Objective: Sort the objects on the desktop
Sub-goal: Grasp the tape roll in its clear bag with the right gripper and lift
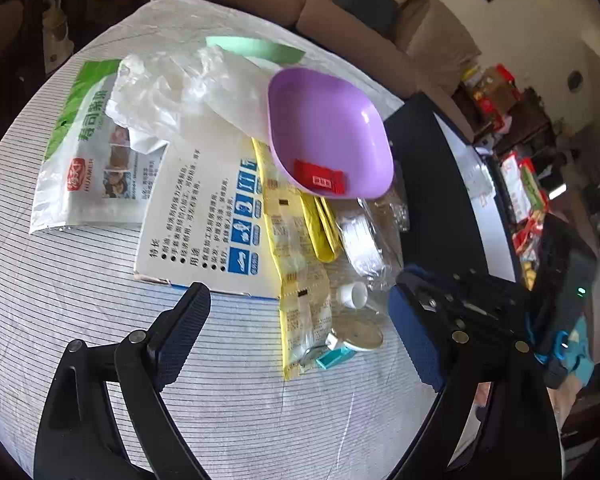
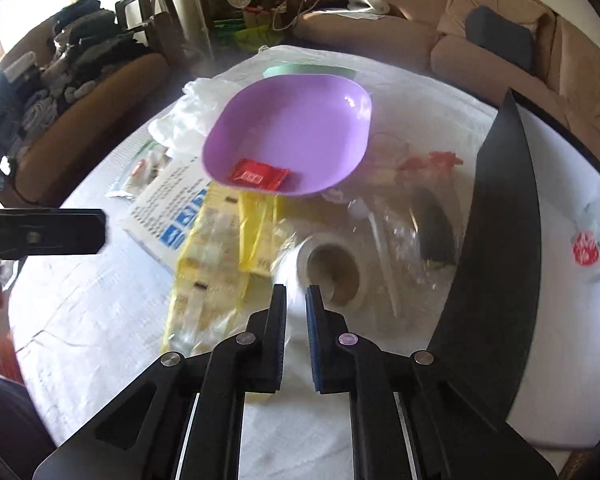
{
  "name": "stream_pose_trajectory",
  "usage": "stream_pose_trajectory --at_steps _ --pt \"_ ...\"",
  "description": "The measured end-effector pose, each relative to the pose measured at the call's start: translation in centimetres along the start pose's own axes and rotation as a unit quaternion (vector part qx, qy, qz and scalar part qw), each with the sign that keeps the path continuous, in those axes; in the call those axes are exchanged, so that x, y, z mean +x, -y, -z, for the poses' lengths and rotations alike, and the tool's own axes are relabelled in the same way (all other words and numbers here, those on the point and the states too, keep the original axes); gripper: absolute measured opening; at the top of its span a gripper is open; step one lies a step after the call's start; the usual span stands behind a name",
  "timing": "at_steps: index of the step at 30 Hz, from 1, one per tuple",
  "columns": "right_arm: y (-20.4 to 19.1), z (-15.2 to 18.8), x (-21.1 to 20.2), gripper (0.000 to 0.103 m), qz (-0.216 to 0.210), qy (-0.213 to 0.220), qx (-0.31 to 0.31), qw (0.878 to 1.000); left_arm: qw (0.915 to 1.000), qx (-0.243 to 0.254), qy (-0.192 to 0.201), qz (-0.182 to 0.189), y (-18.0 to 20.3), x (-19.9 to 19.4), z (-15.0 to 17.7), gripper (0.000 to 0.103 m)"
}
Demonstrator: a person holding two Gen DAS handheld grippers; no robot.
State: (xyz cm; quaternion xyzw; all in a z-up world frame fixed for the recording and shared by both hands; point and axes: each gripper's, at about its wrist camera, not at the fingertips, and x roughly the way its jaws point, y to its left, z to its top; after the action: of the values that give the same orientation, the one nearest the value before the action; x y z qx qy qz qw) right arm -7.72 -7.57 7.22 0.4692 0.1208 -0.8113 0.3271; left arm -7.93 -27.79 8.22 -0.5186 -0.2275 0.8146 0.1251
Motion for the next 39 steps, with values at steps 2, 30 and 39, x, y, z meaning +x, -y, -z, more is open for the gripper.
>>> stream_pose_trajectory --at_steps 2,30,39 --pt "-0.8 1.1 -0.9 0.009 -0.012 -0.015 -0.003 1.000 1.0000 0.006 -0.002 -0.001 0.4 0.1 0.2 0.090" --pt "1.9 3.0 0.9 0.018 0.036 0.052 0.159 0.985 0.9996 -0.013 0.019 0.016 -1.0 -1.2 -0.5 0.090" --pt "3.7 3.9 1.9 0.095 0.049 0.095 0.252 0.962 0.9997 -0.008 0.017 0.013 -0.1 -0.8 -0.2 0.090"
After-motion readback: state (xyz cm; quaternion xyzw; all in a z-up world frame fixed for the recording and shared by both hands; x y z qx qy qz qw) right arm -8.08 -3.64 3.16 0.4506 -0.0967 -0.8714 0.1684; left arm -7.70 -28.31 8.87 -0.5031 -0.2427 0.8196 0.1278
